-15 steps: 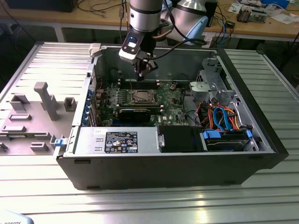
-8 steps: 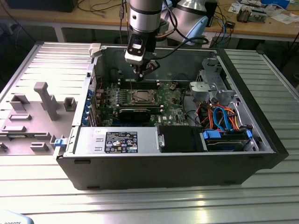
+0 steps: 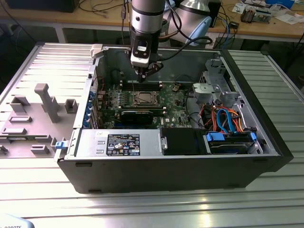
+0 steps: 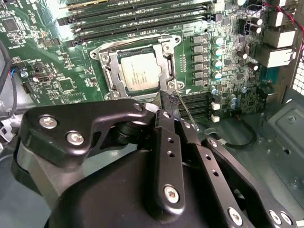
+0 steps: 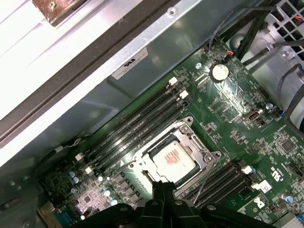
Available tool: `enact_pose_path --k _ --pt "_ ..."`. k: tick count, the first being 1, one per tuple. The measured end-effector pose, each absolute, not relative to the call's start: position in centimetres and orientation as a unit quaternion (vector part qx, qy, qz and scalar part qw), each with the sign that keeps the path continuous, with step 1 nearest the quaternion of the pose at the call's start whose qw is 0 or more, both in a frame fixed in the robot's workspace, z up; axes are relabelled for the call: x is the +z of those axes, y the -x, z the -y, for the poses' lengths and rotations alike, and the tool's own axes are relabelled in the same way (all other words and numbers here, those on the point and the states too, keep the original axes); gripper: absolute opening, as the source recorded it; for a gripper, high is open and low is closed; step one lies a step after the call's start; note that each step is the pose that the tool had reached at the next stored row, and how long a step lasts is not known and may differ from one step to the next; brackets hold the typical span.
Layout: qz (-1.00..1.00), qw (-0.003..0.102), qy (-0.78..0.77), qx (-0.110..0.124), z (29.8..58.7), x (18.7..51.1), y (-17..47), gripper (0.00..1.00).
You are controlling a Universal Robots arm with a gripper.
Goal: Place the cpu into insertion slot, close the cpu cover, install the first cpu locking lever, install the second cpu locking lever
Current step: 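Install the first cpu locking lever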
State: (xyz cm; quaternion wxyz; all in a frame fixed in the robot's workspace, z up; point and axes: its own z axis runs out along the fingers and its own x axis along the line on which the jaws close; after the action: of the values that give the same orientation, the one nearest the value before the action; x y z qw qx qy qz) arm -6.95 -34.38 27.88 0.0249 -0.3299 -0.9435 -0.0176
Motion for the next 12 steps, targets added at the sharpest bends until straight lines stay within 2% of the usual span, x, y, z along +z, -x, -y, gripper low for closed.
enact_pose_path --k 12 --pt "0.944 0.024 0.33 -0.018 34.43 27.89 6.96 0.11"
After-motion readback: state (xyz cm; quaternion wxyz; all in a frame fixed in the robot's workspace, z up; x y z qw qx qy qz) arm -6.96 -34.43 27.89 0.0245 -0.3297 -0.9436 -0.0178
